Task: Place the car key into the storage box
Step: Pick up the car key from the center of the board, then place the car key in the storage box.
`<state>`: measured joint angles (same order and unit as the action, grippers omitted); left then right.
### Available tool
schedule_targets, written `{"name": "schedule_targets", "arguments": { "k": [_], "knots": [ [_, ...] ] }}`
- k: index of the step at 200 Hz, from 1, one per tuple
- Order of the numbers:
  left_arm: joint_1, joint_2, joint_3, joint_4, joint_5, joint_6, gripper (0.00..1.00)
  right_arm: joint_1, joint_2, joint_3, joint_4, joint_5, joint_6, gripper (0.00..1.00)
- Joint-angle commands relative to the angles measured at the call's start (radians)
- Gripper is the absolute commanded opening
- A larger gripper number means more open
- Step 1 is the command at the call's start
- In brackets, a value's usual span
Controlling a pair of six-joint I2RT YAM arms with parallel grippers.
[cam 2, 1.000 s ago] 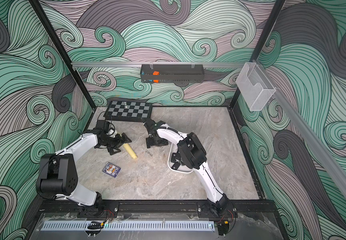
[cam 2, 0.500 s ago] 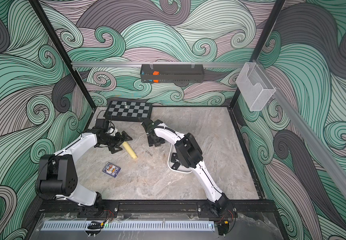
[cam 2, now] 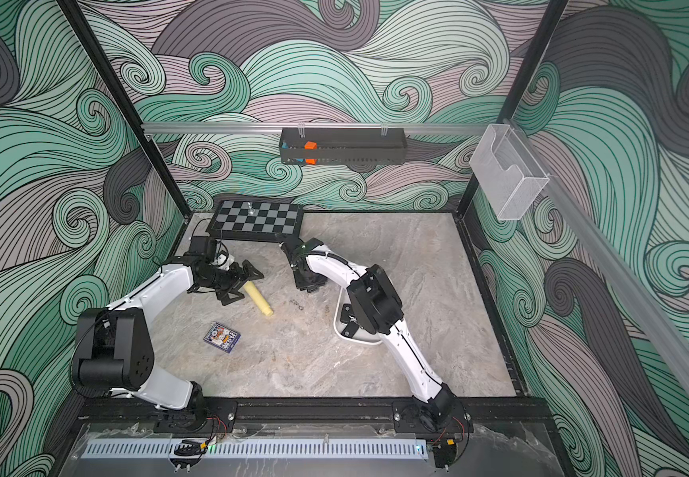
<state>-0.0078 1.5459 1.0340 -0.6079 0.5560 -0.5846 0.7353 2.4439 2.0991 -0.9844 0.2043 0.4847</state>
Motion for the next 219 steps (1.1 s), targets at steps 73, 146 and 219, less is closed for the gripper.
{"name": "schedule_targets", "arguments": {
  "k": [73,146,219],
  "knots": [
    [-0.044,-0.037,0.037,0.002,0.017,-0.012,0.96,-0.005,-0.255,-0.098,0.01,-0.07,-0.023,0.36],
    [-0.121,-0.027,0.049,0.012,0.003,-0.023,0.96,-0.064,-0.607,-0.48,0.103,-0.034,-0.032,0.36],
    [-0.213,0.01,0.095,-0.015,-0.018,0.003,0.96,-0.128,-0.854,-0.803,0.14,0.02,0.016,0.37]
  ]
}}
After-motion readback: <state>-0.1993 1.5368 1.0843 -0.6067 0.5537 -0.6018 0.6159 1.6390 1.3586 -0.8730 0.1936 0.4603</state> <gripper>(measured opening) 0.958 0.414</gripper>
